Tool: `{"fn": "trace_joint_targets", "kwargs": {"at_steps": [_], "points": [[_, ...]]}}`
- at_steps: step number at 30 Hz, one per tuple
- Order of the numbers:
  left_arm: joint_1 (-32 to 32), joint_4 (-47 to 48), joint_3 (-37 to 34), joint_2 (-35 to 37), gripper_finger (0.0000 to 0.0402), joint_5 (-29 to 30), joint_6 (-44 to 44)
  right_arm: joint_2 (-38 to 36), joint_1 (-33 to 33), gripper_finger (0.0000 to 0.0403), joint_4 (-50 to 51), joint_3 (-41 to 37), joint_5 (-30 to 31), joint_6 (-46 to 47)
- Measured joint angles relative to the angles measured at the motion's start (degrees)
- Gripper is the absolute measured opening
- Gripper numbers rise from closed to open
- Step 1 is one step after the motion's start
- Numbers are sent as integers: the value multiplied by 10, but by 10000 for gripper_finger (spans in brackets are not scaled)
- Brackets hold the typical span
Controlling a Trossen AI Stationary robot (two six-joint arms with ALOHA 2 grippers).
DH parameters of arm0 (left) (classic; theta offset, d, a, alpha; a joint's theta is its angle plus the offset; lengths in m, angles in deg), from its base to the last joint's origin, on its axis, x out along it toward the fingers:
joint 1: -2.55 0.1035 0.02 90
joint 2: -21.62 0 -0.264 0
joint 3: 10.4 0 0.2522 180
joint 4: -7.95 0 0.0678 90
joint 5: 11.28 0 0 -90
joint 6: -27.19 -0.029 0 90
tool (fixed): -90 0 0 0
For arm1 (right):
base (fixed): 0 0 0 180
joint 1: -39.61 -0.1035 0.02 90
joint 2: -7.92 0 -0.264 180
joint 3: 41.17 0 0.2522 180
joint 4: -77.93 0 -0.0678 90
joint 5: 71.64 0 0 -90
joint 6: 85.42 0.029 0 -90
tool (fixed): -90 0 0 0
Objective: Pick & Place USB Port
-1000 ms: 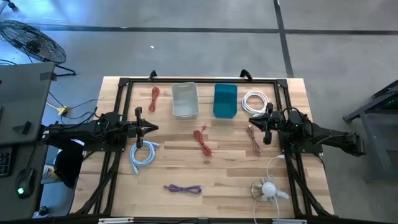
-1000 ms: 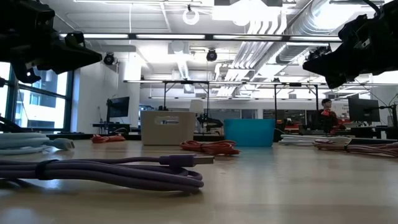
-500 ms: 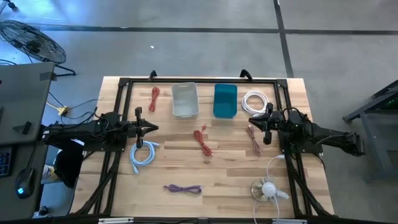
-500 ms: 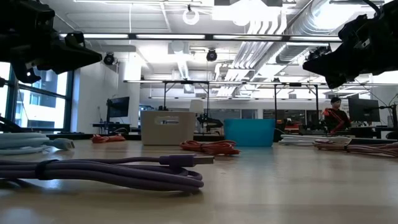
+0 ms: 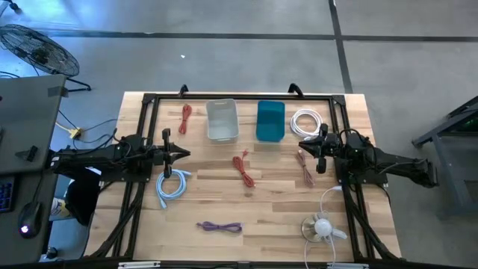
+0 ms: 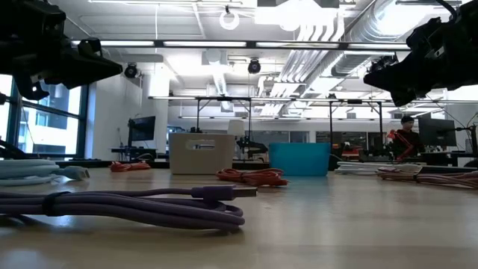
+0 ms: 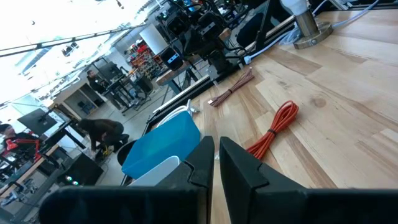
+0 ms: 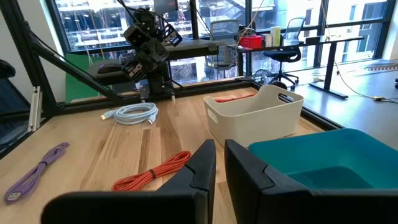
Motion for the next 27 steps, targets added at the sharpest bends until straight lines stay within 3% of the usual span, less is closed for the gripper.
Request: {"fn": "trace_joint_targets", "kwargs": {"at_steps": [27], "points": [[0,0,0,0,24,0,0,0,0,28,-3,0,4,-18]]}}
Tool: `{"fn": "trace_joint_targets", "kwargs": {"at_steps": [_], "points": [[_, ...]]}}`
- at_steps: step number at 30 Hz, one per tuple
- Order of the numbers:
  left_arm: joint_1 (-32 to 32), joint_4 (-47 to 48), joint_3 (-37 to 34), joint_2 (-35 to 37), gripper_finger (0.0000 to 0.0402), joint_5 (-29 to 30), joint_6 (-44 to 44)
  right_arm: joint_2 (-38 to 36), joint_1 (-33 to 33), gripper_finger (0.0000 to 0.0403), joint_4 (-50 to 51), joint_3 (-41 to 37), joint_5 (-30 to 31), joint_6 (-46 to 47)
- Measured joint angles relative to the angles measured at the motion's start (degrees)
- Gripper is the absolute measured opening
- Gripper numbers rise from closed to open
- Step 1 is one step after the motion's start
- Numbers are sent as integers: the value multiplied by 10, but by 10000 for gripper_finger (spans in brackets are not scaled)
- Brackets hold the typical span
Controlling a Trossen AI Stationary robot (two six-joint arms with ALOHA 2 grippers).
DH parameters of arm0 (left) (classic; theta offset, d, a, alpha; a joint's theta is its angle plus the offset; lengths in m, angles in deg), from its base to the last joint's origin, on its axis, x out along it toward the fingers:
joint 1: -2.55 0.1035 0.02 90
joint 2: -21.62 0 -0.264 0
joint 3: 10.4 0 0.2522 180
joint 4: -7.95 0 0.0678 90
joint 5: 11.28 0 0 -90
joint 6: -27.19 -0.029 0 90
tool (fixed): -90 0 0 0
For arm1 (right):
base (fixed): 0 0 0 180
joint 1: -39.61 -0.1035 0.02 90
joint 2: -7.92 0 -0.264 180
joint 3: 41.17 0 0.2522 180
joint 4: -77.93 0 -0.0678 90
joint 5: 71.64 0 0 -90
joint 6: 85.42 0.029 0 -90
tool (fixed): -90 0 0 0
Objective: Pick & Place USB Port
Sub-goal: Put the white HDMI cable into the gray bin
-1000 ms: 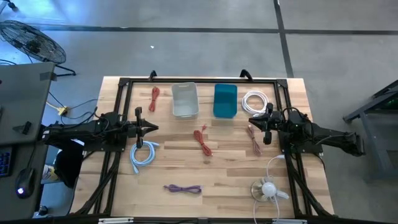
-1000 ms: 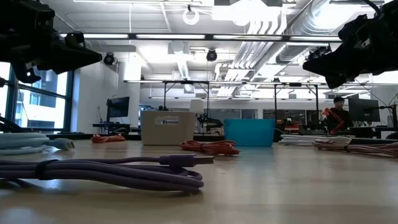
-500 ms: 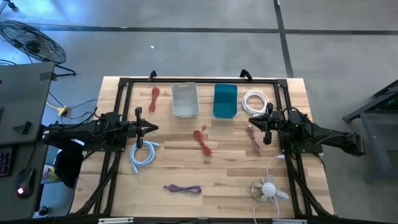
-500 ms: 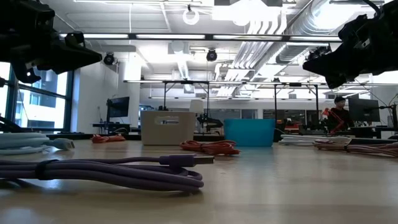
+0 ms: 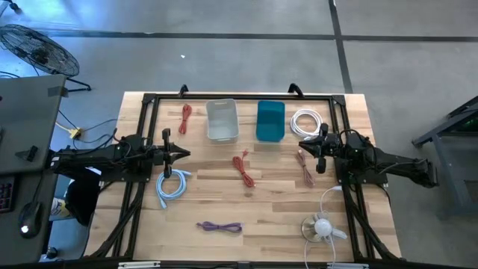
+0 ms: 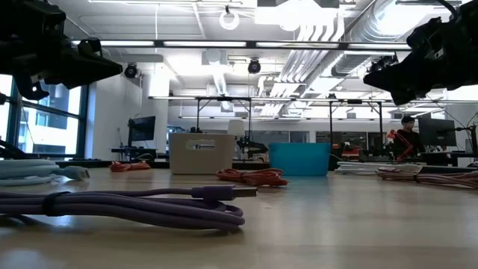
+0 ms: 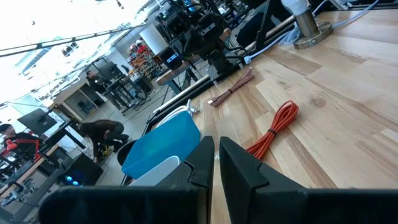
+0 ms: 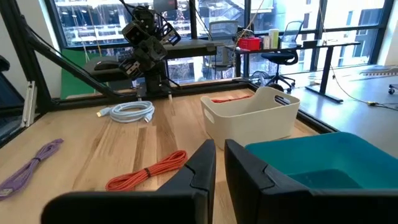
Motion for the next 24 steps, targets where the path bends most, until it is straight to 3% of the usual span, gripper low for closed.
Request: {"fn": "trace_joint_targets", "kwargs": {"at_steps": [14,18,24], "points": [[0,0,0,0,24,0,0,2,1,28,-25,6,-35,50],[0,0,0,0,24,0,0,21,1,28,49,61,-29,52],[0,1,0,0,24,0,0,91,1,29,48,135,4,50]]}}
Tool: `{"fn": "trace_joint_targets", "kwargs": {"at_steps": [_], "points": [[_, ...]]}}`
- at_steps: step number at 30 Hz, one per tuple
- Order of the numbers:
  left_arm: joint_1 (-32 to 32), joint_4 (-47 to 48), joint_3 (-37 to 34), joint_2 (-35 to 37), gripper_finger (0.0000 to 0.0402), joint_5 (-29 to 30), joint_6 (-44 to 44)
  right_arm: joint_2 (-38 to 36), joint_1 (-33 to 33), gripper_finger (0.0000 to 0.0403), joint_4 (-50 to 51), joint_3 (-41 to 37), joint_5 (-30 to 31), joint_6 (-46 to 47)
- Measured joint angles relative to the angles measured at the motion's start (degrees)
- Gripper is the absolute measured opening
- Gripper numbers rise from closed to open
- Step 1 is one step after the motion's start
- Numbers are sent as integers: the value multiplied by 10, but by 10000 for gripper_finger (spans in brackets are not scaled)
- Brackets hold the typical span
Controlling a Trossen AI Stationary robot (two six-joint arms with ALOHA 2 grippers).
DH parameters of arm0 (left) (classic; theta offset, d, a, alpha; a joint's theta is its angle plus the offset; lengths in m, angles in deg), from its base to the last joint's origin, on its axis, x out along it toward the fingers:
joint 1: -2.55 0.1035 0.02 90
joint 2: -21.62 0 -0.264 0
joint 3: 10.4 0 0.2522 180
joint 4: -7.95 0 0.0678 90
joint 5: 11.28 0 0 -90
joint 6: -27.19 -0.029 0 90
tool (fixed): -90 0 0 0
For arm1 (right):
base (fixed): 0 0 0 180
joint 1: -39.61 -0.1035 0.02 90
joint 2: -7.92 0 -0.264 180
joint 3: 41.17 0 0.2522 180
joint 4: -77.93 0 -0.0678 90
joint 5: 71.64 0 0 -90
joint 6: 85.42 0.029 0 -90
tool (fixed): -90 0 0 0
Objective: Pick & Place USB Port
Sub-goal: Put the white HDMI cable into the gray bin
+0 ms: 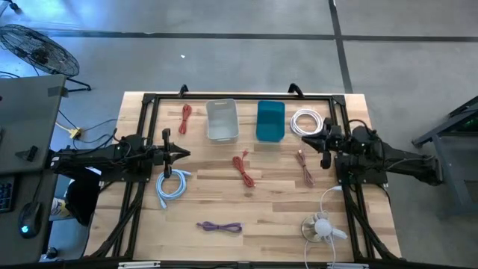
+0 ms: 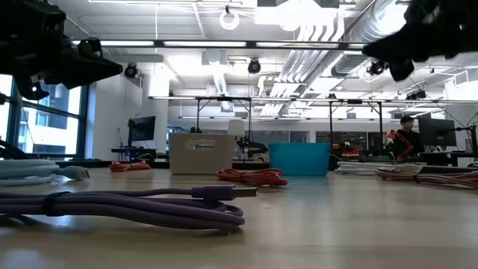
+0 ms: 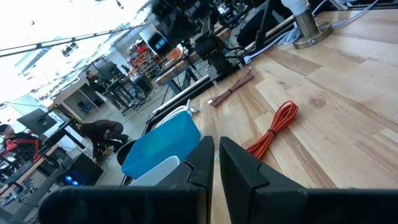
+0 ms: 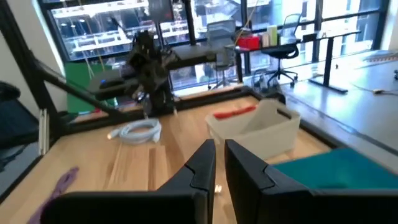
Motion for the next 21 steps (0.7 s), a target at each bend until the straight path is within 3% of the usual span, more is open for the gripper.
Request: {"fn": "trace_joint_targets", "kwargs": {"at_steps": [8,18,21], "points": [[0,1,0,0,24,0,0,131,0,28,96,166,32,-78],[0,2,0,0,24,0,0,315,6,28,255,385,260,-138],[0,2,0,0,24,0,0,383,28,28,325,456,291,-120]]}}
